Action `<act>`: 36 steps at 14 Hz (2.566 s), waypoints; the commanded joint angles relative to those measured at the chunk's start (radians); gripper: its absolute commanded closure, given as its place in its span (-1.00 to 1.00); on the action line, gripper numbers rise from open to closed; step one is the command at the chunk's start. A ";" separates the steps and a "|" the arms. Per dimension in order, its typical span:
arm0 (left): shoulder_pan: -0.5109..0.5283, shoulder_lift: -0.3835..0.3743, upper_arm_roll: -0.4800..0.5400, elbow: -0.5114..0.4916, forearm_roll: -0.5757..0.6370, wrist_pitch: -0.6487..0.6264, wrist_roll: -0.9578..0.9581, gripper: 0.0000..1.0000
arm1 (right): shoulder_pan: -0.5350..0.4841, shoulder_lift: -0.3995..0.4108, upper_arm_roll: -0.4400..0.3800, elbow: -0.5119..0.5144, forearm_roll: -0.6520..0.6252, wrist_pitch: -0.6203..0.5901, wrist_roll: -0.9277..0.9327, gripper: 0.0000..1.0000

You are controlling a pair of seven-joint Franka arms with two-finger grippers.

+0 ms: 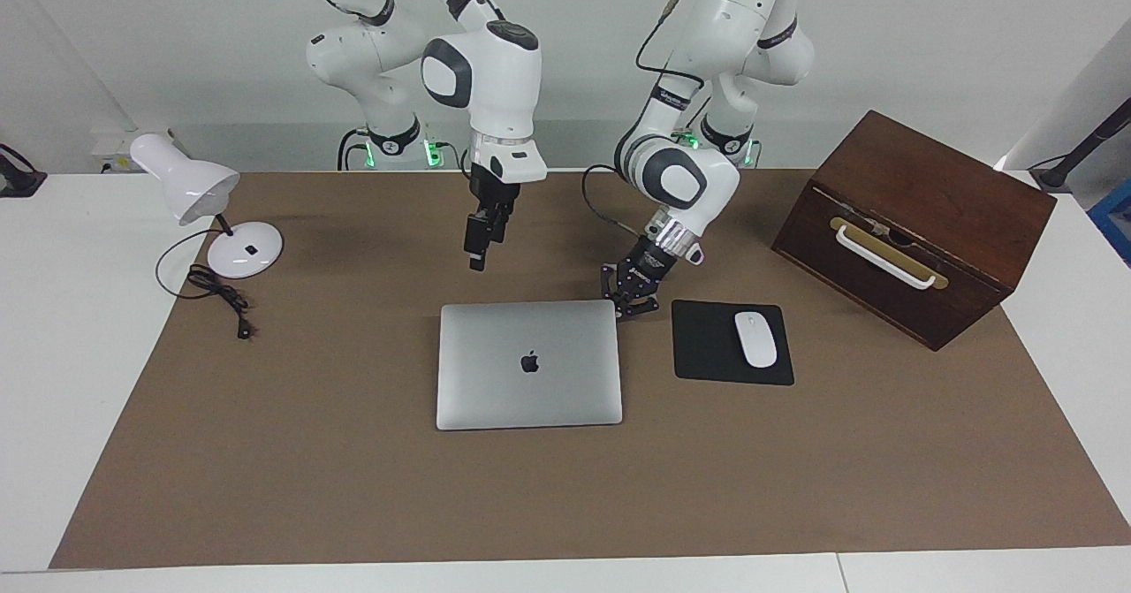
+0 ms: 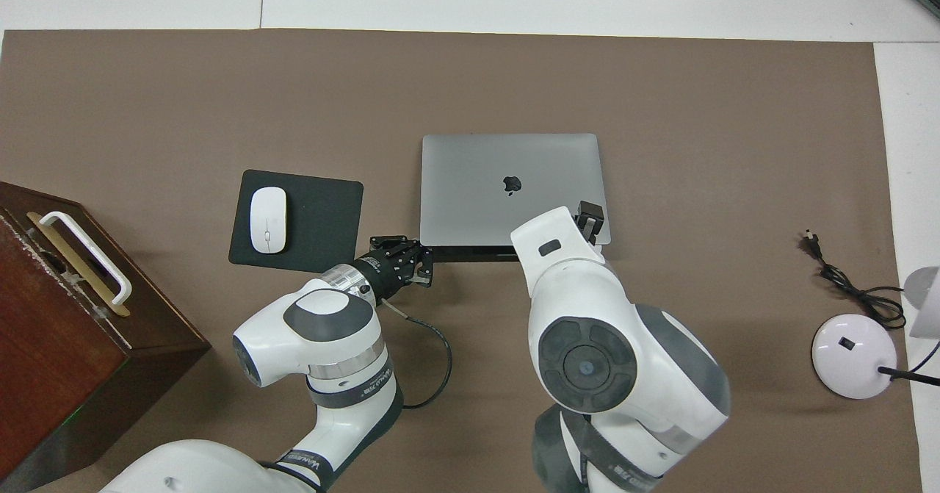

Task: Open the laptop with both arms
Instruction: 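Lower the right gripper onto the laptop lid's near front edge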

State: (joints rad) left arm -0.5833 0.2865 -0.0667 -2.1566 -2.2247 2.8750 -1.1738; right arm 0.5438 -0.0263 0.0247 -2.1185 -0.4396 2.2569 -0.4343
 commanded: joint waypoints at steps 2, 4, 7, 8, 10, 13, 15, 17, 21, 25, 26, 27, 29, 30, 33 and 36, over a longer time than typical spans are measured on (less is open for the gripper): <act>-0.021 0.026 0.013 0.037 -0.035 0.030 0.026 1.00 | 0.014 0.037 -0.003 0.005 -0.088 0.035 0.009 -1.00; -0.023 0.033 0.013 0.037 -0.035 0.032 0.026 1.00 | 0.019 0.049 -0.003 0.003 -0.094 0.052 0.022 -1.00; -0.036 0.040 0.015 0.037 -0.035 0.032 0.026 1.00 | 0.022 0.071 -0.005 0.005 -0.106 0.065 0.031 -1.00; -0.036 0.042 0.015 0.037 -0.035 0.032 0.026 1.00 | 0.022 0.072 -0.003 0.005 -0.113 0.067 0.035 -1.00; -0.036 0.049 0.015 0.037 -0.035 0.032 0.026 1.00 | 0.024 0.089 -0.003 0.005 -0.129 0.095 0.037 -1.00; -0.036 0.054 0.015 0.034 -0.033 0.032 0.026 1.00 | 0.024 0.117 -0.003 0.005 -0.157 0.122 0.058 -1.00; -0.036 0.056 0.015 0.032 -0.033 0.032 0.029 1.00 | 0.024 0.126 -0.003 0.005 -0.169 0.136 0.060 -1.00; -0.039 0.069 0.015 0.032 -0.033 0.032 0.065 1.00 | 0.039 0.146 -0.003 0.006 -0.192 0.138 0.074 -1.00; -0.049 0.079 0.016 0.030 -0.033 0.032 0.072 1.00 | 0.059 0.172 -0.003 0.006 -0.218 0.151 0.120 -1.00; -0.049 0.079 0.016 0.027 -0.033 0.032 0.079 1.00 | 0.067 0.201 -0.005 0.006 -0.220 0.177 0.124 -1.00; -0.049 0.079 0.016 0.026 -0.033 0.032 0.082 1.00 | 0.067 0.213 -0.005 0.006 -0.222 0.182 0.126 -1.00; -0.049 0.079 0.016 0.026 -0.033 0.032 0.086 1.00 | 0.067 0.226 -0.005 0.006 -0.240 0.205 0.147 -1.00; -0.049 0.079 0.016 0.024 -0.033 0.032 0.088 1.00 | 0.067 0.255 -0.003 0.012 -0.306 0.222 0.195 -1.00; -0.049 0.080 0.016 0.024 -0.033 0.032 0.089 1.00 | 0.068 0.272 -0.005 0.028 -0.329 0.220 0.212 -1.00; -0.049 0.083 0.016 0.026 -0.033 0.032 0.092 1.00 | 0.059 0.299 -0.005 0.067 -0.344 0.222 0.216 -1.00; -0.049 0.085 0.016 0.024 -0.033 0.030 0.092 1.00 | 0.047 0.312 -0.005 0.103 -0.347 0.222 0.216 -1.00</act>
State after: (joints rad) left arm -0.5972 0.3006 -0.0633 -2.1410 -2.2348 2.8844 -1.1038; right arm 0.6060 0.2613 0.0156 -2.0500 -0.7525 2.4624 -0.2390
